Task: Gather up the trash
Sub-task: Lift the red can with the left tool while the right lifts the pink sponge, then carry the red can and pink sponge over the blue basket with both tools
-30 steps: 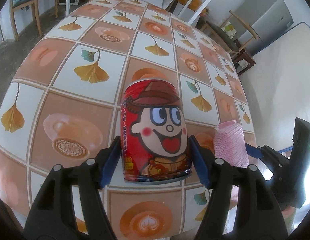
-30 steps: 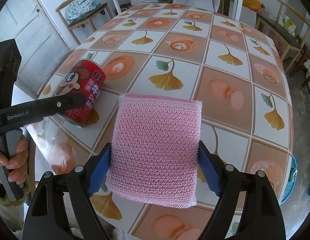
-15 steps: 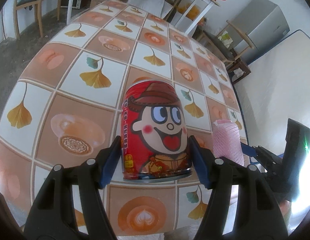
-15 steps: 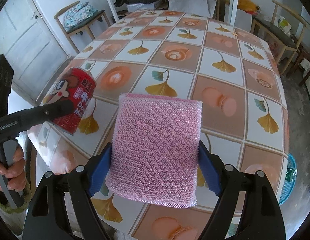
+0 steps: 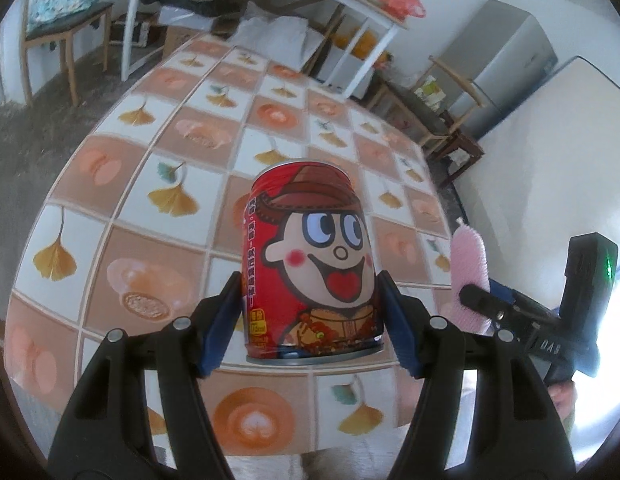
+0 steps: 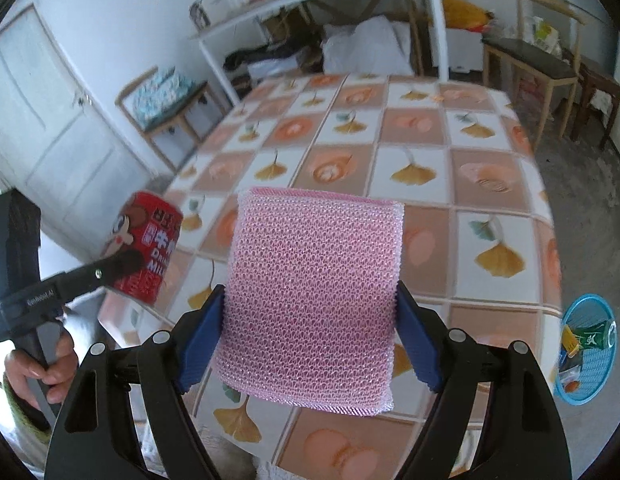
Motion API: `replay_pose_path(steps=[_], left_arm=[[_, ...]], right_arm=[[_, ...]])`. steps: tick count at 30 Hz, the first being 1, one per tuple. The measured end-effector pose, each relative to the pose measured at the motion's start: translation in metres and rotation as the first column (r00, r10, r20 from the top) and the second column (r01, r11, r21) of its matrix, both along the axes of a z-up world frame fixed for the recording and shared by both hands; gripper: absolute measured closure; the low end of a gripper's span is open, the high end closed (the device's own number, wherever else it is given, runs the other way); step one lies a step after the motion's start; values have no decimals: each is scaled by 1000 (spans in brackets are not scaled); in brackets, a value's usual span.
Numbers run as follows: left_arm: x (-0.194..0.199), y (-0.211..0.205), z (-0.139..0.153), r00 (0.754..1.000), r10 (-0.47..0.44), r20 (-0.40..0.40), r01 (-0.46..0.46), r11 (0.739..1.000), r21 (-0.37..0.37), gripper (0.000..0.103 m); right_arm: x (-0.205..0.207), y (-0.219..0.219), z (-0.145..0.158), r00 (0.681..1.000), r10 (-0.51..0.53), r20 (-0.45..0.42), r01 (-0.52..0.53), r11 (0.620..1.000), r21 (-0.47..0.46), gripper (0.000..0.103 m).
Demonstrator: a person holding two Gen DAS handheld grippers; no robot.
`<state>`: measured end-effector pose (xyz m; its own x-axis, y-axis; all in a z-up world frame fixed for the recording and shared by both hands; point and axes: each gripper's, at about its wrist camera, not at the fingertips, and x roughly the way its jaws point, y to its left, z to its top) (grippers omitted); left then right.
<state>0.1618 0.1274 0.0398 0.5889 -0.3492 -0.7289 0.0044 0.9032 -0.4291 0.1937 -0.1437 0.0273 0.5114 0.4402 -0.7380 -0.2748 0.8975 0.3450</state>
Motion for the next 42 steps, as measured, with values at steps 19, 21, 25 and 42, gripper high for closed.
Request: replay_pose_path(steps=[19, 21, 25, 42], left_arm=[[22, -280, 46, 819, -571, 60, 574, 819, -28, 40], [25, -314, 35, 796, -605, 23, 605, 795, -35, 40], [32, -377, 5, 746, -663, -63, 662, 748, -41, 40], [97, -581, -120, 616, -738, -274, 758, 650, -47, 37]], right_arm=[[-175, -330, 5, 692, -722, 0, 716, 686, 128, 25], [-182, -350, -23, 668, -740, -72, 741, 655, 149, 25], [-190, -380, -87, 627, -746, -224, 778, 590, 215, 25], [-57, -496, -299, 436, -729, -527, 899, 379, 220, 16]])
